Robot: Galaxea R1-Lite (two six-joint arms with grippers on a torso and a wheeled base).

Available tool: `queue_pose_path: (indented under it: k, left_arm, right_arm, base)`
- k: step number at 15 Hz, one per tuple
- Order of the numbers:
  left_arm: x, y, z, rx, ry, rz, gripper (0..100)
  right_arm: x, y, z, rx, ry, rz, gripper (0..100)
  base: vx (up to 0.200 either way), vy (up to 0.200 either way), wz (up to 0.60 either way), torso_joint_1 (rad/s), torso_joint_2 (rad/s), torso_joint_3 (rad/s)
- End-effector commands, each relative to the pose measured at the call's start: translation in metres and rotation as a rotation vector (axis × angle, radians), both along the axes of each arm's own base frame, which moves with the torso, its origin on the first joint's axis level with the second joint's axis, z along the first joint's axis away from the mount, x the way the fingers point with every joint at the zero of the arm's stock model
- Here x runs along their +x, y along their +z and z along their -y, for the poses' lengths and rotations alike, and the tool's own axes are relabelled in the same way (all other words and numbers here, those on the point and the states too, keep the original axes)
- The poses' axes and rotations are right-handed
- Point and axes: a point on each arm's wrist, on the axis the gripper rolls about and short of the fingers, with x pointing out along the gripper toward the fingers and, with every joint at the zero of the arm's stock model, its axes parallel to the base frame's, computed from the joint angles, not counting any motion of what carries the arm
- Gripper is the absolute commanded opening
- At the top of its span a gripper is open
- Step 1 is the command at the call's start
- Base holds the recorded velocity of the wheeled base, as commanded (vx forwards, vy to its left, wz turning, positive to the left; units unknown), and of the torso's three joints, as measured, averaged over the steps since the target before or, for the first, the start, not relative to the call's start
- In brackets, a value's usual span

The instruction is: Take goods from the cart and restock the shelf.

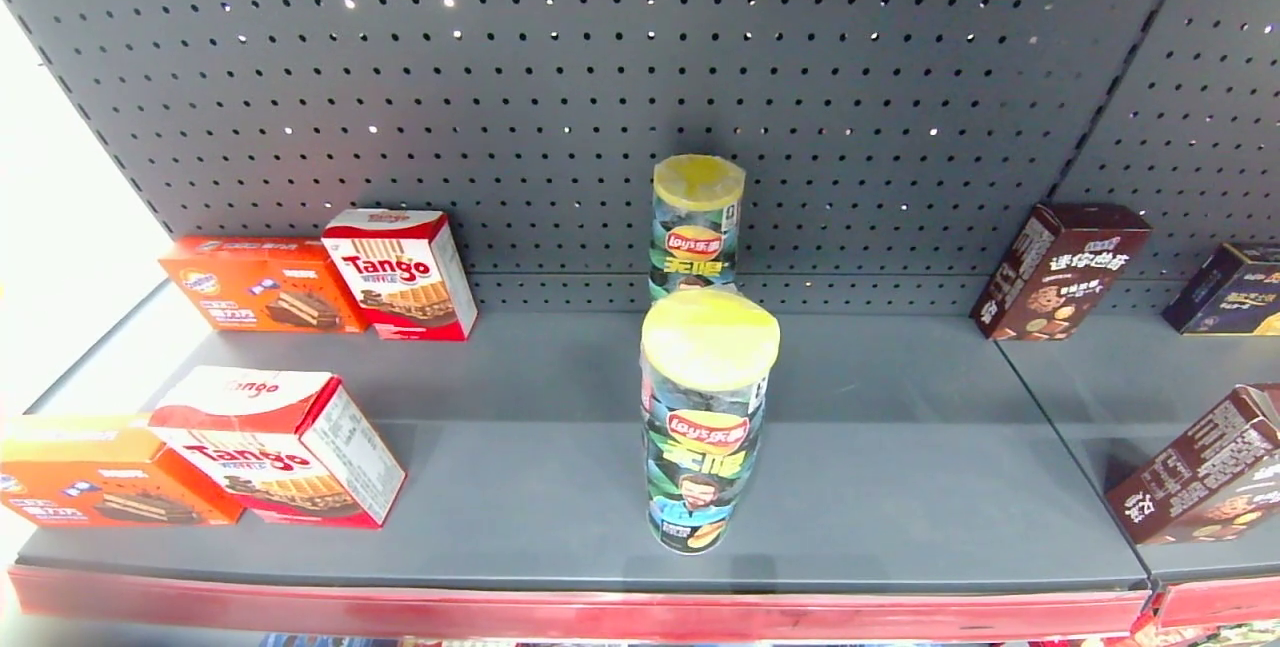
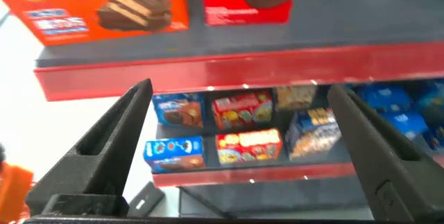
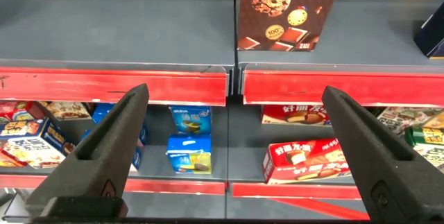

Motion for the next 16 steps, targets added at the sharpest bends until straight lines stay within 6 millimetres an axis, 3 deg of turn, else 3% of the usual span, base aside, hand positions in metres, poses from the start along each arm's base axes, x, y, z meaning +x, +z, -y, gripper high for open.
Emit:
queue_pose_path:
  k: [1, 16]
  left_arm:
    - [-0.0027, -0.0011, -0.0001, 0.003, 0.015, 0.036, 100]
    - [-0.0026, -0.001, -0.0008, -0.045, 0.044, 0.034, 100]
  right_arm:
    - [0.0001, 0.0, 0.0, 0.0, 0.001, -0.002, 100]
    - [0.0001, 0.0, -0.0001, 0.0, 0.004, -0.002, 100]
  base:
    - [0.0, 0.0, 0.0, 0.0, 0.0, 0.0]
    - [0.0, 0.0, 0.0, 0.0, 0.0, 0.0]
